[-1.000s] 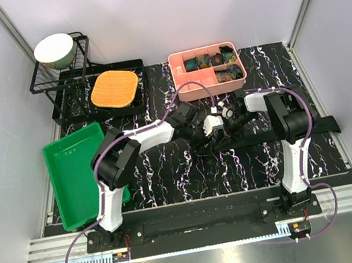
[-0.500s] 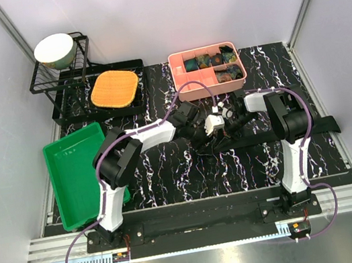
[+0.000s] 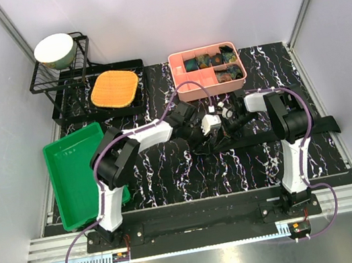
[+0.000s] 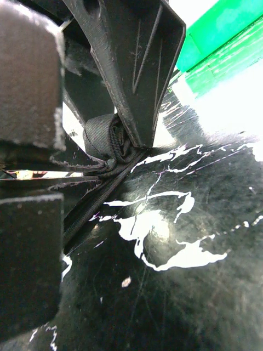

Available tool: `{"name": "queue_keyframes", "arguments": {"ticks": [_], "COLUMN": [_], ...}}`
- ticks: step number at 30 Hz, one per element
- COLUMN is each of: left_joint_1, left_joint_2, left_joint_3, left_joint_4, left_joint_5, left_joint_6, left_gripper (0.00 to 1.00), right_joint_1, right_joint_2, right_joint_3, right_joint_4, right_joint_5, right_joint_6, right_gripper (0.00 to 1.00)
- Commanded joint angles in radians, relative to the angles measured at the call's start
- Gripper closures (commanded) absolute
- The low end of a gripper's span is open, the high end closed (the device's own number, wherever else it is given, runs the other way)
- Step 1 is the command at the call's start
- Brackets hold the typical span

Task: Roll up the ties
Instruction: Roll the tie at the center of the board.

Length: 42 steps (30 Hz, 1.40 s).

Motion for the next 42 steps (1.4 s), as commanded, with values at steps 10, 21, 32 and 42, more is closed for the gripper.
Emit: {"name": "queue_keyframes", "arguments": {"ticks": [10,21,32,42], "left_joint_1": [-0.027,-0.069,-0.09,-0.09], "left_joint_2": [-0.053,0.013,0.073,0.043], "left_joint_3": [0.02,0.074,0.057,-0.023], "left_joint_4": [0.007,0.037,-0.039,-0.22], "left_joint_5": [0.028,0.001,-0.099,-0.222], "left_joint_6": [0.031,0.03,0.075,0.207], "left_gripper": [0.57,0.61,0.62,0.76], "right_joint_1": [0.01,0.01,0.01,-0.023], "right_joint_2": [0.069,0.078,0.061,0.007], "right_joint_3": [-0.017,-0.017,-0.032,-0.02], "right_joint_4": [0.056,0.061,0.088,0.078], "right_joint_5": [0.203,0.191,0.14,0.022], "right_joint_6": [-0.038,-0.032,-0.026,-0.017], "right_gripper": [1.0,1.0,1.0,0.9]}}
